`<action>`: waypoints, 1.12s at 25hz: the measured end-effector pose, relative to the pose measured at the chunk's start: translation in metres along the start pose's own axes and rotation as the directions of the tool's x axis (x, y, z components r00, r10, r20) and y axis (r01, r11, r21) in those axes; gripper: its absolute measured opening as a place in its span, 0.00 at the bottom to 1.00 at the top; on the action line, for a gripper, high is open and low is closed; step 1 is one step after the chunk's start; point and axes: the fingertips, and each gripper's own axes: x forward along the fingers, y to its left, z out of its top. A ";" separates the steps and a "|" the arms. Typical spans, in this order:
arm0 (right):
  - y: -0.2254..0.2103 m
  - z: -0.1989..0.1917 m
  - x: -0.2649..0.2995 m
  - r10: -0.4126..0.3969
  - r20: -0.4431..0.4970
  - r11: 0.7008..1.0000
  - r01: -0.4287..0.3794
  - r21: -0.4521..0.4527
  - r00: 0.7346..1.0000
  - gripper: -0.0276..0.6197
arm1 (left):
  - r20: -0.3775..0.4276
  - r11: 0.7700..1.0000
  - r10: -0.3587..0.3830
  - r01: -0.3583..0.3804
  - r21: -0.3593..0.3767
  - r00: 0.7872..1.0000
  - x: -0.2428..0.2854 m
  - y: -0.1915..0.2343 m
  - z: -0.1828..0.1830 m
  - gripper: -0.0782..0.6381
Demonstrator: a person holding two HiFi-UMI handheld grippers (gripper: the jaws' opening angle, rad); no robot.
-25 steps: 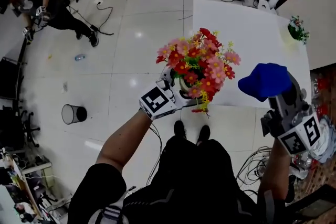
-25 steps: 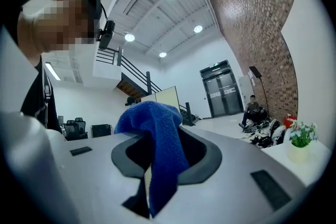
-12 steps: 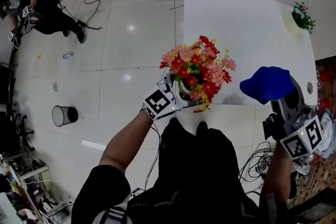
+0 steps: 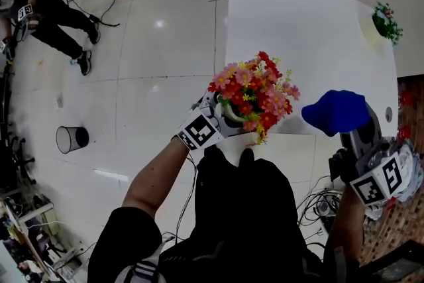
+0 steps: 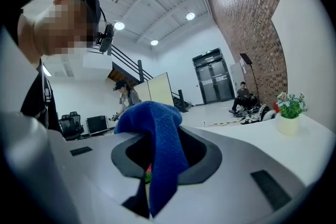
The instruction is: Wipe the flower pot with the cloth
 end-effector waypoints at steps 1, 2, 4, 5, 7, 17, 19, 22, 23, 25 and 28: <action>0.000 -0.003 0.001 0.004 -0.012 1.000 -0.004 0.005 1.000 0.19 | -0.015 1.000 -0.010 0.010 0.007 1.000 0.000 -0.001 -0.004 0.91; 0.000 -0.006 0.002 0.007 -0.023 1.000 -0.007 0.009 1.000 0.19 | -0.023 1.000 -0.017 0.017 0.006 1.000 0.001 -0.002 -0.006 0.91; -0.003 -0.008 0.002 0.007 -0.038 1.000 -0.007 0.014 0.999 0.19 | -0.026 1.000 -0.030 0.030 0.003 0.999 0.004 -0.002 -0.009 0.91; -0.004 -0.009 0.001 0.004 -0.042 1.000 -0.004 0.016 0.999 0.19 | -0.026 0.999 -0.037 0.037 0.006 0.999 0.005 -0.004 -0.010 0.91; -0.005 -0.011 0.001 0.001 -0.047 1.000 0.000 0.018 0.999 0.19 | -0.018 0.999 -0.047 0.048 0.010 0.999 0.004 -0.006 -0.013 0.91; -0.001 0.000 0.004 -0.012 -0.049 0.999 0.014 0.036 0.999 0.19 | 0.009 0.996 -0.082 0.083 -0.041 0.997 -0.008 -0.010 -0.007 0.93; 0.000 0.012 0.006 -0.025 -0.037 0.999 0.026 0.024 0.999 0.19 | 0.003 0.997 -0.051 0.051 -0.060 0.999 -0.020 -0.003 -0.005 0.94; 0.003 0.029 0.007 -0.036 -0.032 0.999 0.036 0.015 0.999 0.19 | -0.029 0.996 -0.010 0.007 -0.092 1.000 -0.043 0.004 -0.006 0.94; 0.005 0.035 0.006 -0.041 -0.032 0.999 0.041 0.013 0.999 0.19 | -0.036 0.995 0.009 -0.012 -0.096 0.999 -0.052 0.006 -0.003 0.94; 0.009 0.049 0.005 -0.052 -0.023 0.999 0.052 0.014 0.998 0.19 | -0.013 0.992 0.062 -0.063 -0.110 0.998 -0.072 0.012 0.014 0.94; 0.020 0.068 0.005 -0.067 0.013 0.998 0.067 0.015 0.998 0.19 | 0.077 0.983 0.112 -0.099 -0.153 0.991 -0.104 0.018 0.059 0.94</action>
